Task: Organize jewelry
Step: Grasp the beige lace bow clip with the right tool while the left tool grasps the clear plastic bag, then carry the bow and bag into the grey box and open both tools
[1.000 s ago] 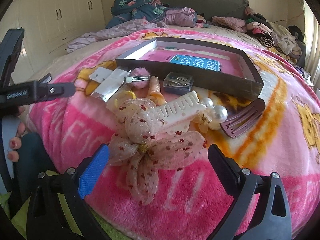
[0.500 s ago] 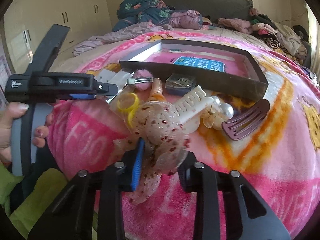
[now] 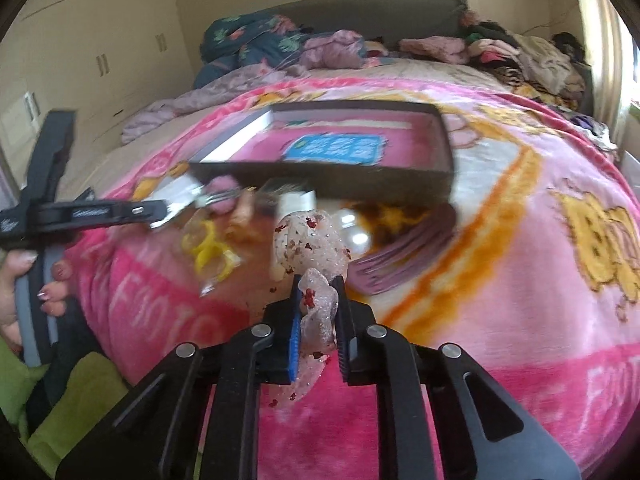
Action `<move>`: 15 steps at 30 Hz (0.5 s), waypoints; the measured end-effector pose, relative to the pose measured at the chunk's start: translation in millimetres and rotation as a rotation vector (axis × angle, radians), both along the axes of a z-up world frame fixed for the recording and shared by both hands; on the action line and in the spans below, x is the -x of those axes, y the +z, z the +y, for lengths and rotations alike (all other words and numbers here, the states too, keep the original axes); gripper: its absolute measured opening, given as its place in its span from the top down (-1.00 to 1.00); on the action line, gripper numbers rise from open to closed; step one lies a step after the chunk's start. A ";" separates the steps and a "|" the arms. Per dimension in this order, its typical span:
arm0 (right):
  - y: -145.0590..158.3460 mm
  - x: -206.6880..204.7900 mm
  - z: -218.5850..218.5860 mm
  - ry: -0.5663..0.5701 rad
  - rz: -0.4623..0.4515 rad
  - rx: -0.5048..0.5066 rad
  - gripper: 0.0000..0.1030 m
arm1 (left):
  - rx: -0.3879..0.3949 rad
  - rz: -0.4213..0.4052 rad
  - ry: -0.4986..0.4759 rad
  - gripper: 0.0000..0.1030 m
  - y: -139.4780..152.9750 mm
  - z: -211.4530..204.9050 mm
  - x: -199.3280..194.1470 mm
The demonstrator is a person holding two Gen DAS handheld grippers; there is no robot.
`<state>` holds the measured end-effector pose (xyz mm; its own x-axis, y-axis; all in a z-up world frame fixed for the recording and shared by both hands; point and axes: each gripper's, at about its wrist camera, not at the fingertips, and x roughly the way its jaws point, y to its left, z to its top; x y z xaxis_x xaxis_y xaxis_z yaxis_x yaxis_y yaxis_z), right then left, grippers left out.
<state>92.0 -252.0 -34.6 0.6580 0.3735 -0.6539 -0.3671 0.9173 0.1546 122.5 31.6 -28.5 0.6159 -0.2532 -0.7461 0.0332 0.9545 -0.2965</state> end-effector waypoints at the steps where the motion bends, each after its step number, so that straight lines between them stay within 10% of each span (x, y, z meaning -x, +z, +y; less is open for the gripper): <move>1: 1.5 -1.9 -4.9 -0.013 -0.003 -0.002 0.73 | 0.003 -0.004 0.004 0.72 3.0 1.6 0.8; 15: 30.8 -36.9 -32.9 -0.102 -0.096 -0.020 0.79 | 0.001 -0.080 0.005 0.75 42.8 2.9 -18.8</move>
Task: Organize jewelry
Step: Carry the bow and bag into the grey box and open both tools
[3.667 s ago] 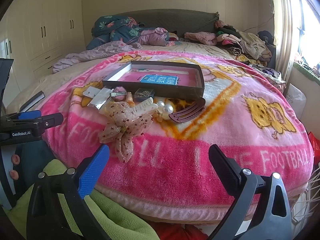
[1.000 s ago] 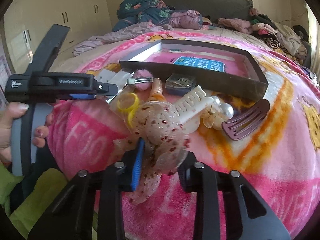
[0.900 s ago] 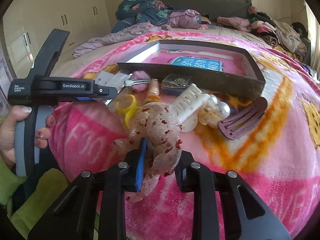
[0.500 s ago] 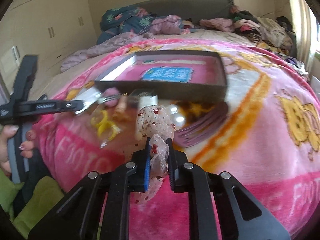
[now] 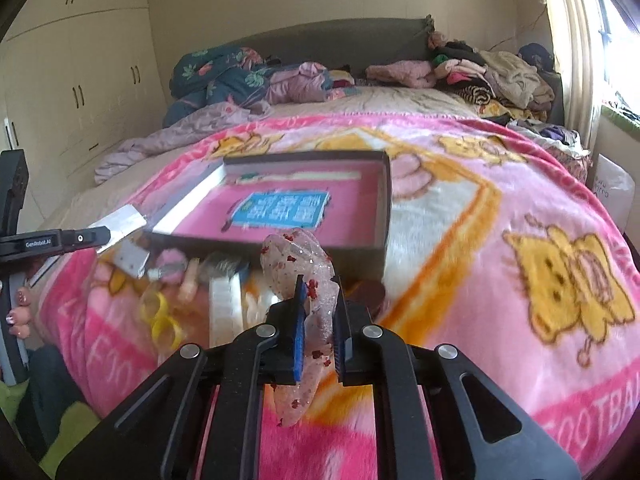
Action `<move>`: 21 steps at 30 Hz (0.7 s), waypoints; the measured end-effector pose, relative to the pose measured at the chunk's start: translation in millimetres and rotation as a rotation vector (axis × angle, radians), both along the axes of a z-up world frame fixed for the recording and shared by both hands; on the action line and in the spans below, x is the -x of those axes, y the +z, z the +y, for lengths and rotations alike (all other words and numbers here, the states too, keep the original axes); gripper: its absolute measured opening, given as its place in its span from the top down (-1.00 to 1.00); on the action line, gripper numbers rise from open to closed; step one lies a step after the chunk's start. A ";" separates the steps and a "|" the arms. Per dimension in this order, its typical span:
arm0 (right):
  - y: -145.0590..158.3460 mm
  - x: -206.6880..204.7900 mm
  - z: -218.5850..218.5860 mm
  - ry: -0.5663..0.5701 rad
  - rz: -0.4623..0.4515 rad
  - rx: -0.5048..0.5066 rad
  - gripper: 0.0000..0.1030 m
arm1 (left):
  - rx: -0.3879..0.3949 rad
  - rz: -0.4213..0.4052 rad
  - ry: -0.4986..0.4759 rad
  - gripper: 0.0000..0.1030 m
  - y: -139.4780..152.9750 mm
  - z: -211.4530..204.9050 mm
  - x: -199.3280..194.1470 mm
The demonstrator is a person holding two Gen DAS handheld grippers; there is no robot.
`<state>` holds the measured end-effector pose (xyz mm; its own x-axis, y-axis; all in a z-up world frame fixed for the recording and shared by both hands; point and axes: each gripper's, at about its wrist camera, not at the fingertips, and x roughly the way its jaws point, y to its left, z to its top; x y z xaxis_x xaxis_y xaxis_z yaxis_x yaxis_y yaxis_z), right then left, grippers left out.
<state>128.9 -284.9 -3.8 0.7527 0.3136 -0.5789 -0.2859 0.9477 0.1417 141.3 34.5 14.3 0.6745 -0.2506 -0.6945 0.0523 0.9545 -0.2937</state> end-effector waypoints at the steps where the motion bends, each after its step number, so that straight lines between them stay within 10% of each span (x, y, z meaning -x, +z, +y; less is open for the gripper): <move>1: 3.7 -5.5 -0.2 0.000 -0.011 -0.006 0.79 | -0.003 -0.004 -0.001 0.75 1.5 -1.5 -4.0; 21: 9.1 -111.1 17.1 -0.008 -0.011 -0.022 0.79 | -0.043 -0.015 -0.081 0.75 -7.8 -47.6 -83.6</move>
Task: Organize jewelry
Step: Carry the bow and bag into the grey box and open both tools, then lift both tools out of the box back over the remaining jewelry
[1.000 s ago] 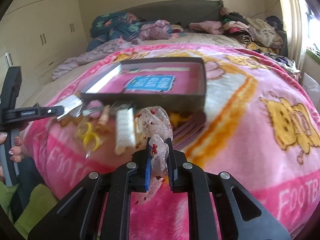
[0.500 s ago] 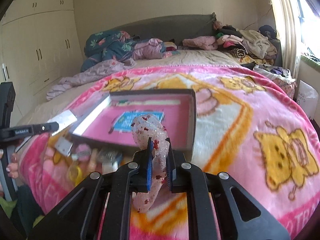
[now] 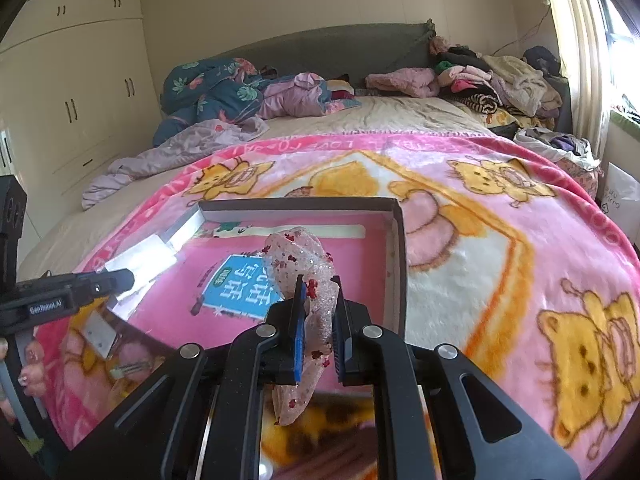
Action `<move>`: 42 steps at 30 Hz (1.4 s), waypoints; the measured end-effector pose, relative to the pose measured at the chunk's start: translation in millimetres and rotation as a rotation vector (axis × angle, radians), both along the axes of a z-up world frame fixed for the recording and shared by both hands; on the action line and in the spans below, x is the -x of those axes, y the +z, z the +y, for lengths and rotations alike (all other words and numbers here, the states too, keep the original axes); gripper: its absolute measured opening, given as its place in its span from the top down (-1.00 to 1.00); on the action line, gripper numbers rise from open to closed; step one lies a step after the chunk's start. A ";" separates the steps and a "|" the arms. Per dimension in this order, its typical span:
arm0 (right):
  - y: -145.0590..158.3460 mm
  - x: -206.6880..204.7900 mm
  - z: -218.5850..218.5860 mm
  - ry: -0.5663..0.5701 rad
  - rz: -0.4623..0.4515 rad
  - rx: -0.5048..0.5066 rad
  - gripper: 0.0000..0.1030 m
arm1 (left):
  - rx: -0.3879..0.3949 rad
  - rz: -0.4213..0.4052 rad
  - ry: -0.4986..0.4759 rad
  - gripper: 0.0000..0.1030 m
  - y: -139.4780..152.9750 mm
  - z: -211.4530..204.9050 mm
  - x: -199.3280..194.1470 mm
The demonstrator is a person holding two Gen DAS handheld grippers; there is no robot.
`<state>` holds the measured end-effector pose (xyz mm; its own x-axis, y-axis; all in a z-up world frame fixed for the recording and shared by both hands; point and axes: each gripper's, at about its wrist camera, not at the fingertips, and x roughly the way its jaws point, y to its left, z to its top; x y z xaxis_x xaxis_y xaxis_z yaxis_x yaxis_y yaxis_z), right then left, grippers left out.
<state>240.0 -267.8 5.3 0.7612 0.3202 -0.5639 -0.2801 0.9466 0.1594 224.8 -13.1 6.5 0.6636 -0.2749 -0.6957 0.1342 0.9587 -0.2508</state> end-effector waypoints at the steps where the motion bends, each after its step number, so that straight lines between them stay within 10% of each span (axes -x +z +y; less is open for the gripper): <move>1: -1.0 -4.9 -0.3 0.000 0.005 -0.004 0.79 | 0.003 0.002 -0.003 0.75 -1.6 -1.9 -2.6; 14: -25.2 -34.1 15.1 0.030 0.092 -0.007 0.79 | 0.039 0.109 -0.014 0.70 -35.3 -4.7 -26.1; 19: -34.4 -34.9 13.8 -0.006 0.095 0.053 0.74 | -0.005 0.111 0.016 0.16 -34.8 4.2 -21.1; 30: -33.0 -12.2 -4.4 -0.080 0.051 0.102 -0.46 | -0.032 0.069 0.067 -0.41 -20.6 16.5 11.8; 42: -17.5 36.3 -14.0 -0.081 0.002 0.111 -0.69 | -0.021 0.027 0.074 -0.68 -4.4 18.0 49.9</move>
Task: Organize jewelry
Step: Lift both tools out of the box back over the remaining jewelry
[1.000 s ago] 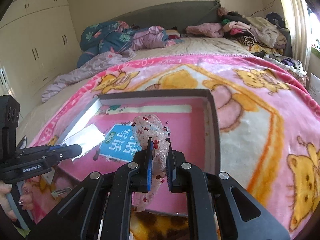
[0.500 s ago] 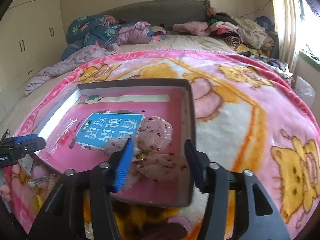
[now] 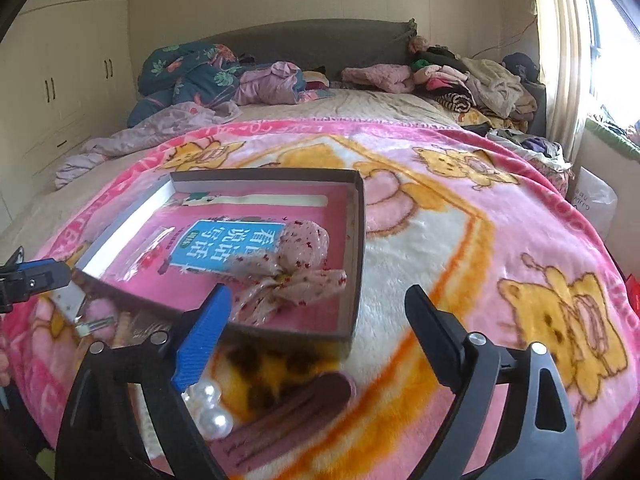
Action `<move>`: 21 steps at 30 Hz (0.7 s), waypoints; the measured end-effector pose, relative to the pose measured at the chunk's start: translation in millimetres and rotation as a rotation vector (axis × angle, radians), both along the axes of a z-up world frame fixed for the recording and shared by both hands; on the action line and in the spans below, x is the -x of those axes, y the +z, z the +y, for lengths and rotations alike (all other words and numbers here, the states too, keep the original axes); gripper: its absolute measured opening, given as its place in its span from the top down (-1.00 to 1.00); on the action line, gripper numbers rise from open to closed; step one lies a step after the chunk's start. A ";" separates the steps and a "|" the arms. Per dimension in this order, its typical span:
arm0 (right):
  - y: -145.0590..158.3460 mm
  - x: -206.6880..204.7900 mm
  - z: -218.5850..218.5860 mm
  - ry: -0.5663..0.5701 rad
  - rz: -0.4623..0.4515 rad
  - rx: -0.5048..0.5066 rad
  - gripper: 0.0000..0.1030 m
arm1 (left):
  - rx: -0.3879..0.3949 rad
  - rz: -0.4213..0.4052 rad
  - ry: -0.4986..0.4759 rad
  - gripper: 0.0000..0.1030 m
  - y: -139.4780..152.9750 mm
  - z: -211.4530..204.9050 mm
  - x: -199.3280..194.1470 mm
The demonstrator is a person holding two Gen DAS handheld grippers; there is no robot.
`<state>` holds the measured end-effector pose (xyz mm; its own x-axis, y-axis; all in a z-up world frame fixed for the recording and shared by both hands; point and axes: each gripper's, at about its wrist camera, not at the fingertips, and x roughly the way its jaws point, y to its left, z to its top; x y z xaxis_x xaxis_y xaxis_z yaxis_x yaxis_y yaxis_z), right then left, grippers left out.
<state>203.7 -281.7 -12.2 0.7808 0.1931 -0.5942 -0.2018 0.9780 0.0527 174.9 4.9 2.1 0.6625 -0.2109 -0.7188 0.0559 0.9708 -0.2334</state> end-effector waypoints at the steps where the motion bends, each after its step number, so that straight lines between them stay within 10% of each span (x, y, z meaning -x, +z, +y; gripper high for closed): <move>1: 1.7 4.7 -0.9 0.001 -0.002 -0.001 -0.69 | 0.000 -0.001 -0.001 -0.68 0.3 -0.5 2.9; 21: 11.1 69.6 9.5 0.058 0.002 0.031 -0.69 | -0.011 -0.013 0.004 -0.68 -0.9 4.3 50.9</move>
